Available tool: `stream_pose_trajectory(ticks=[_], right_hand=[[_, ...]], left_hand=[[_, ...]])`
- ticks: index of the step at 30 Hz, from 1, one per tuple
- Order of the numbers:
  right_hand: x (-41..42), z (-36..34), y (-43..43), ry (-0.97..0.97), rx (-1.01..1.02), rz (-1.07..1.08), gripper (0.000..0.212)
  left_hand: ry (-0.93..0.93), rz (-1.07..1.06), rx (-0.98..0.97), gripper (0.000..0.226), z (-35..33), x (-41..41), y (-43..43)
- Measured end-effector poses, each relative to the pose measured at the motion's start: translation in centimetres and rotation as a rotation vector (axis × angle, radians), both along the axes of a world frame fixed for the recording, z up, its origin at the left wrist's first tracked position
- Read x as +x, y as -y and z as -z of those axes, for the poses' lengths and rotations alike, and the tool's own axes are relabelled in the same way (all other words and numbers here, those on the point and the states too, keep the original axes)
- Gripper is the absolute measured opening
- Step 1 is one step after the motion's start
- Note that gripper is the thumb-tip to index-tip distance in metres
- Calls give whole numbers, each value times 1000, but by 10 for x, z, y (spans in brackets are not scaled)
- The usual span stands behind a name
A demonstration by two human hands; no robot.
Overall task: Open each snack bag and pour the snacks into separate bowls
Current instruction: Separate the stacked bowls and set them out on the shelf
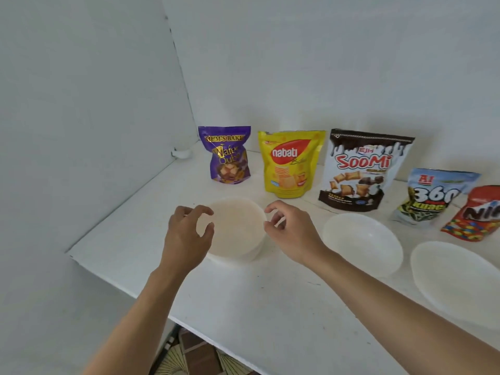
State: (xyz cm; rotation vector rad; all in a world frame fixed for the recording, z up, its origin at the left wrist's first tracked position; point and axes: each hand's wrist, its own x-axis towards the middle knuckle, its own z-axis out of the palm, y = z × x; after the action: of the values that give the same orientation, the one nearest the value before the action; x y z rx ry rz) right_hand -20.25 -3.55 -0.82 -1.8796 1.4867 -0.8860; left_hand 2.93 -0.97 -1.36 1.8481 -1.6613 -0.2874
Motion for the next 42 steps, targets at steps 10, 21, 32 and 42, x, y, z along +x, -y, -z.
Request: stream_pose_trajectory(ticks=[10, 21, 32, 42], right_hand=[[39, 17, 26, -338, 89, -4, 33], [43, 19, 22, -399, -73, 50, 32], [46, 23, 17, -349, -101, 58, 33], [35, 30, 14, -307, -83, 59, 38]], left_hand=[[95, 88, 220, 36, 10, 30, 28], [149, 100, 174, 43, 11, 31, 30], [178, 65, 160, 41, 1, 26, 23], [-18, 31, 47, 34, 14, 13, 12]])
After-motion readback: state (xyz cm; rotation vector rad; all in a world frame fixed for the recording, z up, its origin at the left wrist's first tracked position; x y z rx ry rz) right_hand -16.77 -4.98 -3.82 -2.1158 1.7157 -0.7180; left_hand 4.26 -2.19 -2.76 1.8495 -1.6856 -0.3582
